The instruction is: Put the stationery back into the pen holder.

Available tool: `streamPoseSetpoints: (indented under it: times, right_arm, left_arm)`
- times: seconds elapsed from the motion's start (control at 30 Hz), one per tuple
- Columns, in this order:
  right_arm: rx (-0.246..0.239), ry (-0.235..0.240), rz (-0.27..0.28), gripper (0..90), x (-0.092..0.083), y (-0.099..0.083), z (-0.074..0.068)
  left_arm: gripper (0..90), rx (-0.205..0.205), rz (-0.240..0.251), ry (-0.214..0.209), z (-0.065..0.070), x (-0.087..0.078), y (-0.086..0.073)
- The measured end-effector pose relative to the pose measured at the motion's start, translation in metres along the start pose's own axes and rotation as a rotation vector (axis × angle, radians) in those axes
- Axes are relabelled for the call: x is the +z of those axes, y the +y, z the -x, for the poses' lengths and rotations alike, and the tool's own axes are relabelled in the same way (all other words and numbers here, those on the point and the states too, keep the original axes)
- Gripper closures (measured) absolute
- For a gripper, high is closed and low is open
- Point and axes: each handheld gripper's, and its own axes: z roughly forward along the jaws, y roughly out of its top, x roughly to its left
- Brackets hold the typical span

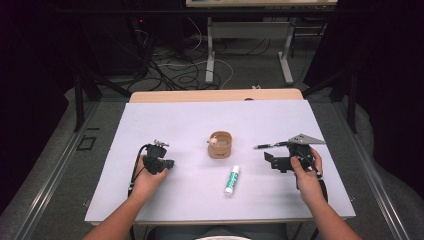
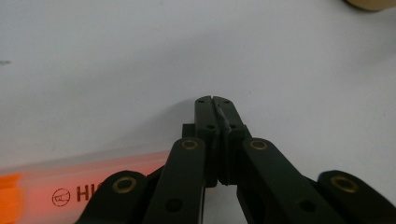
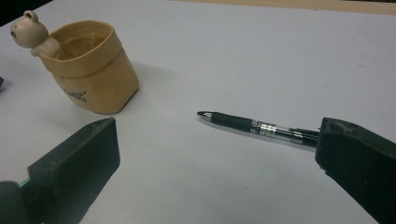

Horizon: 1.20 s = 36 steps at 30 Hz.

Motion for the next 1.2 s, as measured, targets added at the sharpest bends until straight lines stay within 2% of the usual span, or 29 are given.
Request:
streamPoseSetpoints:
  times: [0.2, 0.23, 0.4, 0.67, 0.87, 1.2]
  right_arm:
    - [-0.007, 0.003, -0.001, 0.0, 0.0, 0.0, 0.0]
    - [-0.003, 0.005, 0.001, 0.0, 0.0, 0.0, -0.001]
    - [-0.006, 0.007, -0.003, 0.0, 0.001, 0.0, -0.001]
    - [0.001, 0.009, -0.005, 0.0, 0.001, 0.0, -0.003]
    - [0.0, 0.01, -0.005, 0.0, 0.001, 0.001, -0.003]
    - [-0.007, 0.013, -0.002, 0.0, 0.002, 0.001, -0.004]
  left_arm:
    - [90.0, 0.023, -0.035, -0.015, -0.003, -0.01, -0.012]
    - [90.0, 0.013, -0.034, -0.018, -0.003, -0.011, -0.014]
    - [90.0, 0.041, -0.071, -0.025, -0.007, -0.021, -0.025]
    - [90.0, 0.032, -0.095, 0.004, -0.018, -0.038, -0.046]
    - [90.0, -0.016, -0.097, 0.02, -0.033, -0.047, -0.056]
    - [90.0, -0.147, -0.083, 0.09, -0.067, -0.063, -0.072]
